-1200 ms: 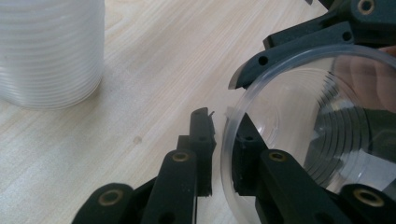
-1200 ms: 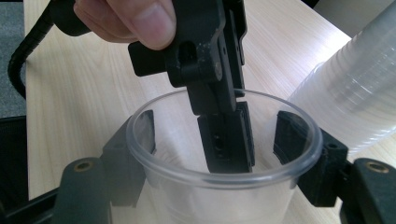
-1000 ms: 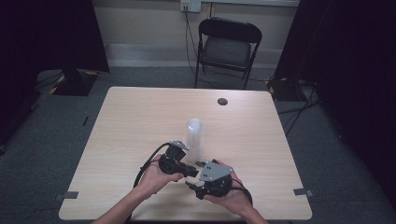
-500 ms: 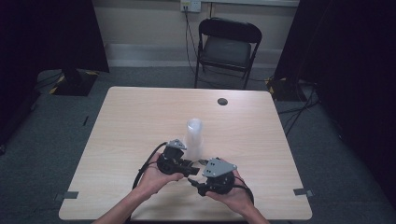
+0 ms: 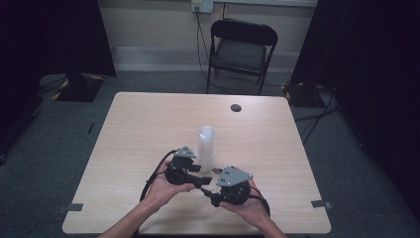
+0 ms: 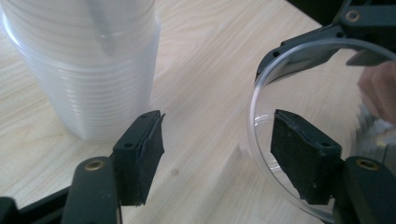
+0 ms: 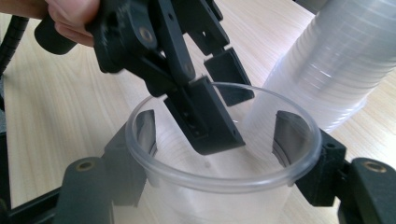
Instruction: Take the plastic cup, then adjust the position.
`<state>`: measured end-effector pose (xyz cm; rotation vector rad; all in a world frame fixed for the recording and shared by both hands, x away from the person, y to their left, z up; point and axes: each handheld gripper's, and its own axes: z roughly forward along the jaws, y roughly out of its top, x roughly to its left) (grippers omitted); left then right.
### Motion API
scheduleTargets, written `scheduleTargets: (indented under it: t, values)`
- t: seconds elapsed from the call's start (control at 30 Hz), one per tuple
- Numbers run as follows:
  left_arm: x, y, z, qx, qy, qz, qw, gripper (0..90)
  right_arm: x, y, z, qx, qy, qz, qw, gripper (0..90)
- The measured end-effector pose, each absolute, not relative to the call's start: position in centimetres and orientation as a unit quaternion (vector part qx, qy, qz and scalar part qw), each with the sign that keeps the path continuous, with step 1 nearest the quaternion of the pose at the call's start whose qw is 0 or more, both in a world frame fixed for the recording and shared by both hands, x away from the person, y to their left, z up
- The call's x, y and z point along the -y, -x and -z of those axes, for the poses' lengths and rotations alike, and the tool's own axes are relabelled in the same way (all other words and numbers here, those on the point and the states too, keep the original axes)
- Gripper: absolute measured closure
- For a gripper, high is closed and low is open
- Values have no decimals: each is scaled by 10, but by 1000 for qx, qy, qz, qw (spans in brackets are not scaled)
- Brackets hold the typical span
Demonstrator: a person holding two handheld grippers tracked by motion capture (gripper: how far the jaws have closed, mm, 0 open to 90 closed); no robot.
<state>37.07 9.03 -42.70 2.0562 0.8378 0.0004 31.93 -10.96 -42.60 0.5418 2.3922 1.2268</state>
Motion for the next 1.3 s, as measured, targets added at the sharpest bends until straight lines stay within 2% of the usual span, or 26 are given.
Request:
scheduleTargets:
  t: [0.2,0.23,0.57,0.87,1.3]
  values:
    - [-96,-371,423,-331,-821,-7,465,294,111,-323,424,-851,-200,-443,197,299]
    - [-98,-371,423,-317,-816,-8,483,255,112,-325,423,-848,-206,-448,193,299]
    - [-106,-368,416,-322,-804,-45,497,207,120,-329,422,-840,-223,-456,189,299]
    - [-109,-365,413,-316,-795,-75,512,204,125,-333,423,-839,-236,-451,193,299]
    - [-111,-365,412,-317,-793,-79,514,201,143,-343,424,-822,-276,-454,206,300]
